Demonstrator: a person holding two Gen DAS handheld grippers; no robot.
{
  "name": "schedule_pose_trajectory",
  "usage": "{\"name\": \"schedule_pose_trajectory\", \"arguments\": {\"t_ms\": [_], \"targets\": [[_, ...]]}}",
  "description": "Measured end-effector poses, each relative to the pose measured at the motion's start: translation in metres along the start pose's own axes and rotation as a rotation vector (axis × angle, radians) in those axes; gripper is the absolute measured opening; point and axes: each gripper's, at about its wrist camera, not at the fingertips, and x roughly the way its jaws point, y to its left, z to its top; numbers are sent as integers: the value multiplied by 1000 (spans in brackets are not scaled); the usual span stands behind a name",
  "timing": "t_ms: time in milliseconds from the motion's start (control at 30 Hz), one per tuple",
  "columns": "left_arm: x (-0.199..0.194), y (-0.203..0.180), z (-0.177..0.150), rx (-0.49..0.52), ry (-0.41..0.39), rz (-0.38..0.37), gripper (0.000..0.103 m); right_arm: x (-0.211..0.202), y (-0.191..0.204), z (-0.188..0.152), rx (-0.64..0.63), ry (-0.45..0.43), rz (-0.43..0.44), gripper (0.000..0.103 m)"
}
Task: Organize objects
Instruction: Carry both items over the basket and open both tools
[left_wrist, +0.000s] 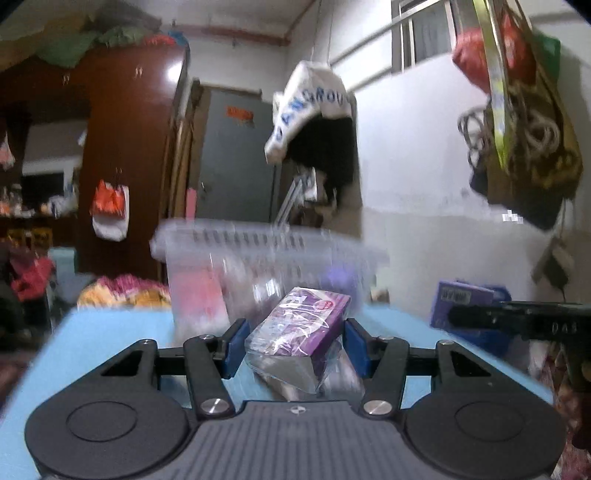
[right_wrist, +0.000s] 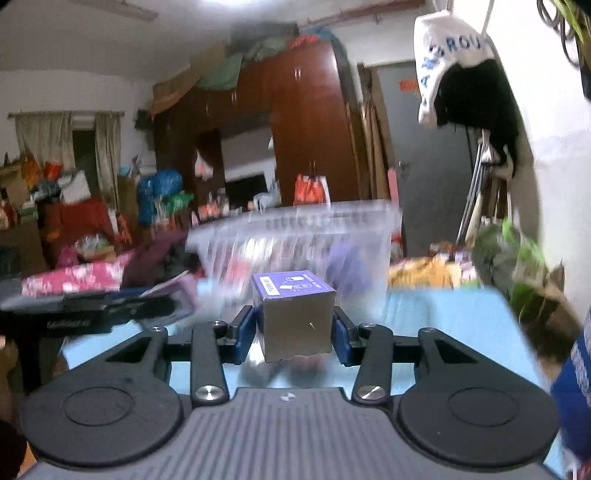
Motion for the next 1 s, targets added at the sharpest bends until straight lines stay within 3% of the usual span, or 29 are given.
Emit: {"name": "schedule_pose_trajectory", "arguments": {"t_ms": [167,267,367,500,600,633,667,700,900,1000], "targets": [[27,11,76,-7,-50,41,59,30,1,73,-66,-55,-14,47],[66,17,115,-9,-4,69,59,66,4,110,-95,-36,-22,46],[102,17,131,16,49,133,59,114,2,125,-113,46,-51,46],[129,17,124,37,108,152,59,141,-5,117,-117,97,-66,46],[135,20,120,42,81,159,64,147,-5,111,-146,108,-80,51],[138,22,119,43,75,149,84,150,-3,108,-168,117,-101,73],[141,26,118,32,91,141,89,151,-1,107,-182,127,-125,97],[139,29,116,21,89,142,89,146,2,104,-194,110,-148,101],[69,47,93,5,-19,124,90,75,-1,82,-99,11,-83,103],[46,62,67,-41,3,114,93,58,-6,49,-85,60,-95,103]]}}
